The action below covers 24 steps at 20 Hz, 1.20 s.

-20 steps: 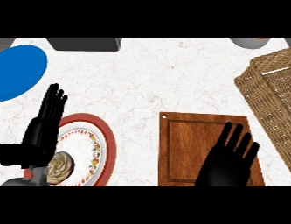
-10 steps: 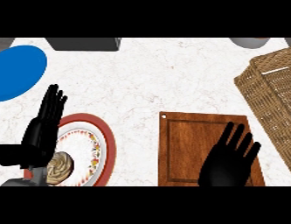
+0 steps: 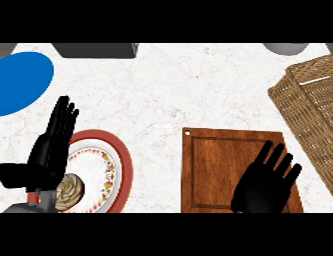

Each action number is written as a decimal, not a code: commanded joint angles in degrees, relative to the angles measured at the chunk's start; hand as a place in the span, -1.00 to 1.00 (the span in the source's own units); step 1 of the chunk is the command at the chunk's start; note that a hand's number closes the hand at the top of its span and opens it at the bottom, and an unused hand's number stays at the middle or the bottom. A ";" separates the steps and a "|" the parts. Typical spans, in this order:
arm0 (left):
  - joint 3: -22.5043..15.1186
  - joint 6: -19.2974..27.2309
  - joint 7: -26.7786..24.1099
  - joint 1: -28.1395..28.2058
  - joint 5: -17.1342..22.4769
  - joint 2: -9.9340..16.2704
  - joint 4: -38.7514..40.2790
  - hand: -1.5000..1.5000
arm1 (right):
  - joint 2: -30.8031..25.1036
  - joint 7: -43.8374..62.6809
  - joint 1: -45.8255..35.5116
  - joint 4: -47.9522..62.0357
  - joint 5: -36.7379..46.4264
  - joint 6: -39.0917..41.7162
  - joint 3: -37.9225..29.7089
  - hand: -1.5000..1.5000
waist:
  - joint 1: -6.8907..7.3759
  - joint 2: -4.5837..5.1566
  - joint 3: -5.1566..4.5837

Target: Pick the sweet potato from the cutting board and place it in the basket

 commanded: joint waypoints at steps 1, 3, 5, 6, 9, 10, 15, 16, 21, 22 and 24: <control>0.34 0.06 0.78 -0.54 -0.08 -0.20 -0.24 0.00 | 0.78 14.18 -0.47 3.66 -1.60 -0.83 1.01 -1.00 | 0.05 0.02 0.03; -1.29 1.07 1.59 0.81 -0.97 -1.20 -2.79 0.00 | 0.78 14.19 0.30 2.06 -1.02 0.15 0.63 -1.00 | 0.11 -0.14 0.03; 0.93 -0.73 1.02 -0.91 0.00 0.12 0.62 0.00 | 0.79 14.19 0.10 3.59 -2.04 -0.96 1.76 -1.00 | -0.10 0.03 0.01; 0.64 -0.51 0.48 0.46 -0.49 0.27 -1.50 0.00 | 0.79 14.19 2.26 4.60 -1.86 -3.35 1.14 -1.00 | 0.03 -0.06 0.03; 0.07 0.06 1.04 -1.65 -1.24 -1.15 0.73 0.00 | 0.80 14.21 -0.32 2.99 -2.65 -0.22 1.54 -1.00 | -0.28 -0.01 0.00; 0.42 -1.00 0.00 1.30 -0.45 -0.54 -0.86 0.00 | 0.79 14.20 3.22 1.52 -1.11 -1.30 2.44 -1.00 | -0.20 -0.15 -0.01; 1.84 0.08 1.75 -2.17 -0.94 -0.67 -0.34 0.00 | 0.78 14.21 0.00 4.40 -2.57 -3.17 0.77 -1.00 | -0.16 0.00 0.02; 0.77 -0.14 0.77 -0.67 -1.47 -1.23 -0.08 0.00 | 0.78 14.21 2.87 3.64 -1.54 -4.27 1.00 -1.00 | -0.34 -0.07 0.01; 0.27 -0.28 -0.73 2.69 -1.89 -1.76 -2.24 0.00 | 0.78 12.31 2.62 7.17 -0.68 -8.19 -2.12 -1.00 | 0.03 -0.09 0.02; 2.30 -2.01 1.04 -0.30 -0.22 -0.37 -1.37 0.00 | 0.79 10.58 0.34 6.69 -1.99 -5.84 -3.81 -1.00 | -0.13 -0.02 0.01; 1.33 -2.50 -0.53 2.16 -1.10 -0.66 -0.44 0.00 | 0.79 13.35 1.00 4.27 -3.37 -2.22 -0.12 1.00 | -0.04 -0.06 -0.02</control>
